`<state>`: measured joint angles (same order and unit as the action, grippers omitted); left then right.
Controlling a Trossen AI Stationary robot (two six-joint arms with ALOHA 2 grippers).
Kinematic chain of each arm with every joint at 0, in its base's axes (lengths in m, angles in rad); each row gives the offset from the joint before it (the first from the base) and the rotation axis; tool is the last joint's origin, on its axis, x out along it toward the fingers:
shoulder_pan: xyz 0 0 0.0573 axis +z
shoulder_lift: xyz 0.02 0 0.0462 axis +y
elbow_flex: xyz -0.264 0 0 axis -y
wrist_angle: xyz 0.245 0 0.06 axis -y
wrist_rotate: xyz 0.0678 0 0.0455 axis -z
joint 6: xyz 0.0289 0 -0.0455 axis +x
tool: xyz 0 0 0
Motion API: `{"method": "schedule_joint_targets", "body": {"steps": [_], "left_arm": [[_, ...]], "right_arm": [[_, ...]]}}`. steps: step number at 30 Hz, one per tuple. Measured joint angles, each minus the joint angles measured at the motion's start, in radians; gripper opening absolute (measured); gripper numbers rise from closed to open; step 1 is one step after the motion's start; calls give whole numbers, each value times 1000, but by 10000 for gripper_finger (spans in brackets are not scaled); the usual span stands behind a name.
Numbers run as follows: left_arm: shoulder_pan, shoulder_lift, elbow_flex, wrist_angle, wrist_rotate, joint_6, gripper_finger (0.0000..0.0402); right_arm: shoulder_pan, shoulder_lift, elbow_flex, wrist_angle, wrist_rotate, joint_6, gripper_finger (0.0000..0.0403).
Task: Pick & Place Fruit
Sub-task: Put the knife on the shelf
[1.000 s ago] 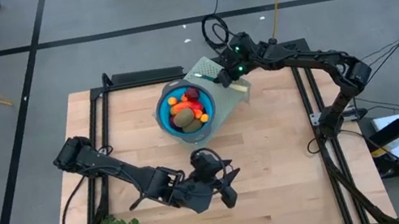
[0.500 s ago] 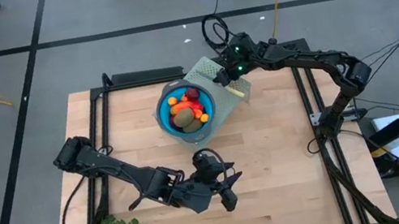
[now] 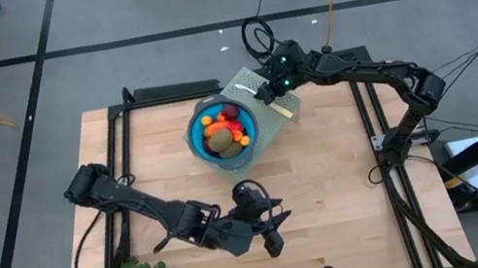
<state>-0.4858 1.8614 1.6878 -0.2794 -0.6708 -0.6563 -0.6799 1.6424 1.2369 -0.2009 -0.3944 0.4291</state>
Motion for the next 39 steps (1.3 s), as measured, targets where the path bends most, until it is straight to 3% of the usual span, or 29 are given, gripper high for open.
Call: {"method": "schedule_joint_targets", "body": {"steps": [15, 20, 25, 30, 39], "left_arm": [[-11, 0, 0, 1, 0, -2, 161], [-14, 0, 0, 1, -2, -1, 161], [-20, 0, 0, 0, -10, 4, 161], [-21, 0, 0, -2, -40, 8, 161], [-32, 0, 0, -15, -70, 16, 161]], "right_arm": [[-3, -59, -2, -31, 97, -104, 100], [0, -135, -2, -148, 95, -208, 99], [27, -210, -1, -332, 136, -368, 67], [53, -295, -10, -391, 134, -459, 10], [68, -522, -192, -384, 131, -509, 2]]}}
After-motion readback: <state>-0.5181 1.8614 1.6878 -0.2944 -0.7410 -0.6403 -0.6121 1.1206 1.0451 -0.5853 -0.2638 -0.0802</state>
